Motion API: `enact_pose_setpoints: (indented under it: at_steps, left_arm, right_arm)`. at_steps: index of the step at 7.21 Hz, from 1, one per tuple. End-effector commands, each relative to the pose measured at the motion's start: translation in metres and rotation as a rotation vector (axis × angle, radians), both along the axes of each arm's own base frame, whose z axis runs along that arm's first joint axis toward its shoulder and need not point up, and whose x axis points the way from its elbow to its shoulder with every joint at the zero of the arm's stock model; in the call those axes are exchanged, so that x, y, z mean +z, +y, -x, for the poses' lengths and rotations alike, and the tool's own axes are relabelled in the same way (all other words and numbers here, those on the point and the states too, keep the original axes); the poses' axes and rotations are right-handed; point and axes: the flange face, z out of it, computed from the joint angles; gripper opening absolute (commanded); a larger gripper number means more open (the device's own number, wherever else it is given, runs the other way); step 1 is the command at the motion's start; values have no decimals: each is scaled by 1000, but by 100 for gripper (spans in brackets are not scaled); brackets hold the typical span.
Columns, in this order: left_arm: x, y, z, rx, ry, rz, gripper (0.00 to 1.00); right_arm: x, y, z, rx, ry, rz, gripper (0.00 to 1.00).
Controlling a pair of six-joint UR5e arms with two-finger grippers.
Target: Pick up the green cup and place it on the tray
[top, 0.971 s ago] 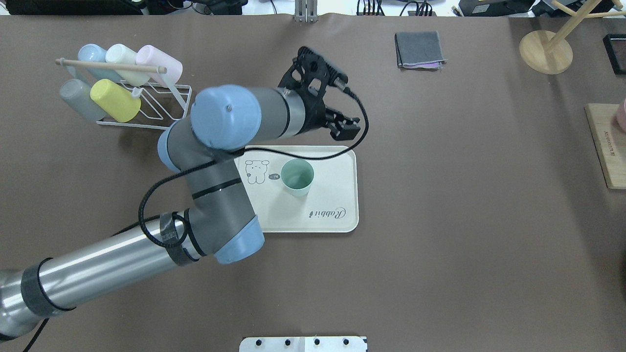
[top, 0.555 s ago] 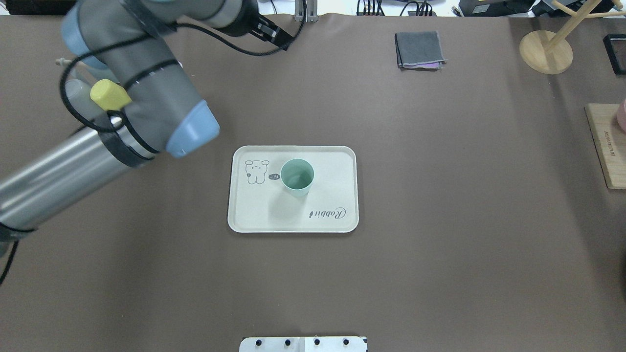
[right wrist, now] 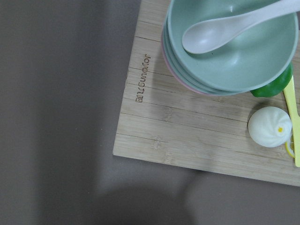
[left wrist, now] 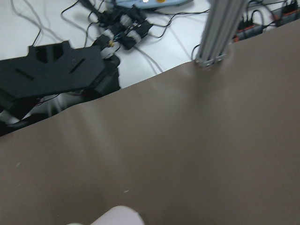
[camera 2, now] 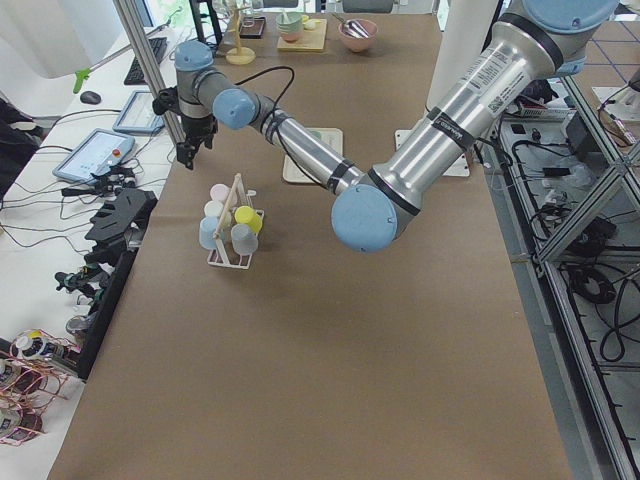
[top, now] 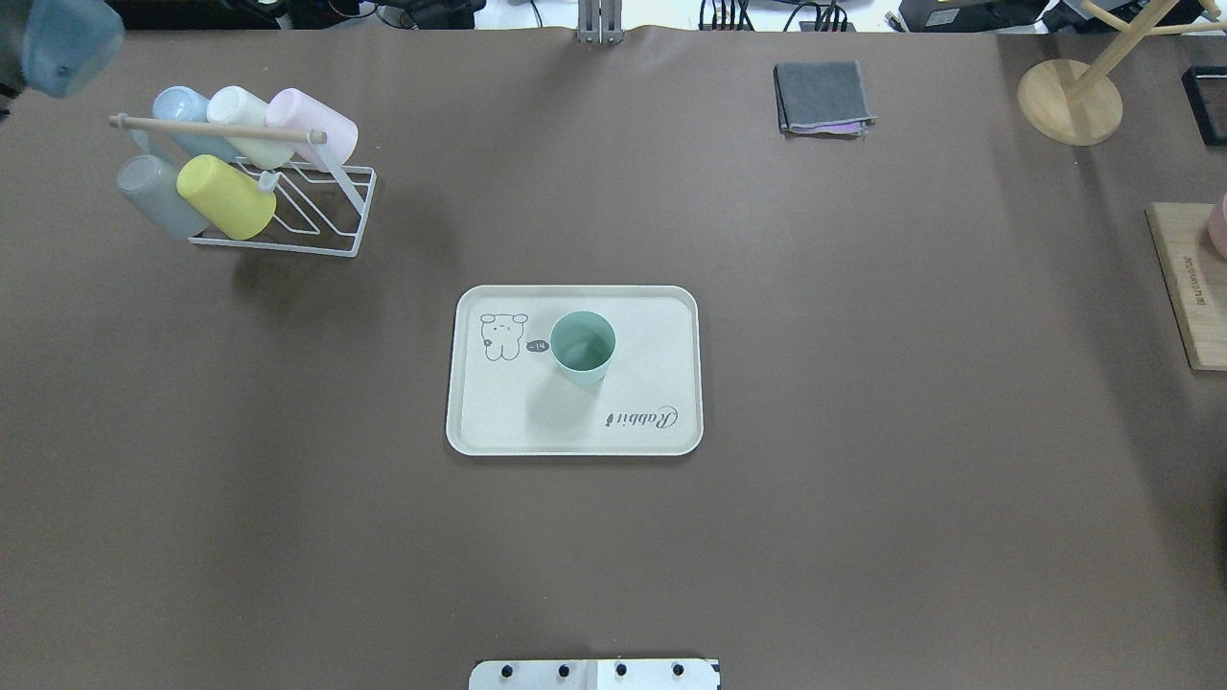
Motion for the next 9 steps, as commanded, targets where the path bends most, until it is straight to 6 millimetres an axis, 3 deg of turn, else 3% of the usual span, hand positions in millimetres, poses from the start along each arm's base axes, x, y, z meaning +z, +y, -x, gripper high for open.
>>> enact_pose_setpoints:
  at_steps: [1,2,3,4,5,7,8,9]
  left_arm:
    - [135,4,72,-34,-65,210,98]
    - [244,71,136,-102,-79,336,98]
    - [309,157,164,-127,-71,411,98]
    - [328,200,184,-147,5,462,98]
    - [334,235,183,-134,60,487,98]
    - [343,250,185,-136,64,480,98]
    - [351,255,199,-171,74,485,98]
    - [356,258,229,-233,88,492,98]
  right_arm:
    - [0,0,0,2,-1,1,100]
    - [-2,0,0,4,-2,0,100]
    - [-2,0,-1,7,-2,0,100]
    - [-2,2,-1,8,-1,1,100]
    - [-2,2,-1,10,-1,2,100]
    - [-2,2,-2,10,1,2,100]
    - [-2,2,-2,10,1,0,100]
    - [-2,2,-2,10,1,0,100]
